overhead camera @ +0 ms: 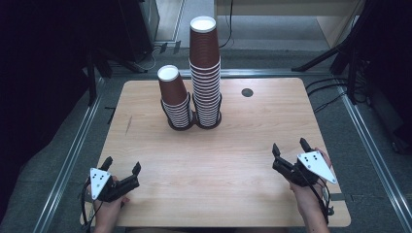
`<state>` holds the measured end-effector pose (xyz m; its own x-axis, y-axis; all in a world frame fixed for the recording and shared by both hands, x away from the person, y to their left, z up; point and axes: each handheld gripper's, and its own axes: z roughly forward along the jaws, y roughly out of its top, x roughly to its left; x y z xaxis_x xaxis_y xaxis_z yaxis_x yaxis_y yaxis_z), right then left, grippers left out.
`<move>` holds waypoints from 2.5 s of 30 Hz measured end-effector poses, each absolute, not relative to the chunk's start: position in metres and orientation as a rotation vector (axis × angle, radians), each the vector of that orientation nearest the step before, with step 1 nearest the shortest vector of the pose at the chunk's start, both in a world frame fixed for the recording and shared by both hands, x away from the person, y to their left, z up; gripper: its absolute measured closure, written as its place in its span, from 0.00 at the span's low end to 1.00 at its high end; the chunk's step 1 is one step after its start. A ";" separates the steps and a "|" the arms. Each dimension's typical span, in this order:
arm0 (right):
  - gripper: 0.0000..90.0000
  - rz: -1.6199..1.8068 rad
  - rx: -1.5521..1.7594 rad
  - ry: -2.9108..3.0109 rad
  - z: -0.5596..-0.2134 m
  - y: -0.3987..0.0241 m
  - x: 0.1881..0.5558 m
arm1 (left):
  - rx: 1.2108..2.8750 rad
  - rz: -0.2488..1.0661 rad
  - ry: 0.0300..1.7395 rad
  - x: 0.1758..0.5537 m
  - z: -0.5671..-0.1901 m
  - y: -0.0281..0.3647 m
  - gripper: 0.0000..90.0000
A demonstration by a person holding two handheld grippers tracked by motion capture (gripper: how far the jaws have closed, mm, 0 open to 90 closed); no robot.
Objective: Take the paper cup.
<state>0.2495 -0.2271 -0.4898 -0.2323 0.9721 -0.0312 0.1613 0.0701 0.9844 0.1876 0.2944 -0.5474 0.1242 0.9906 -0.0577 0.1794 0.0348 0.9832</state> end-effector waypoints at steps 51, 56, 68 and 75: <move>0.17 1.404 1.072 1.538 -0.413 -0.142 0.290 | 1.391 1.001 1.262 0.190 -0.548 0.296 0.00; 0.16 1.419 1.064 1.536 -0.406 -0.135 0.294 | 1.392 0.999 1.261 0.190 -0.548 0.296 0.00; 0.13 1.440 1.026 1.542 -0.391 -0.114 0.306 | 1.394 0.997 1.259 0.190 -0.548 0.297 0.00; 0.10 1.465 1.015 1.543 -0.385 -0.101 0.314 | 1.394 0.996 1.257 0.190 -0.549 0.297 0.00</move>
<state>0.3143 -0.1006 -0.3845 -0.3917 0.9201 -0.0051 0.0427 0.0237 0.9988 0.1900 0.2969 -0.5485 0.1305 0.9909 -0.0335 0.1938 0.0077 0.9810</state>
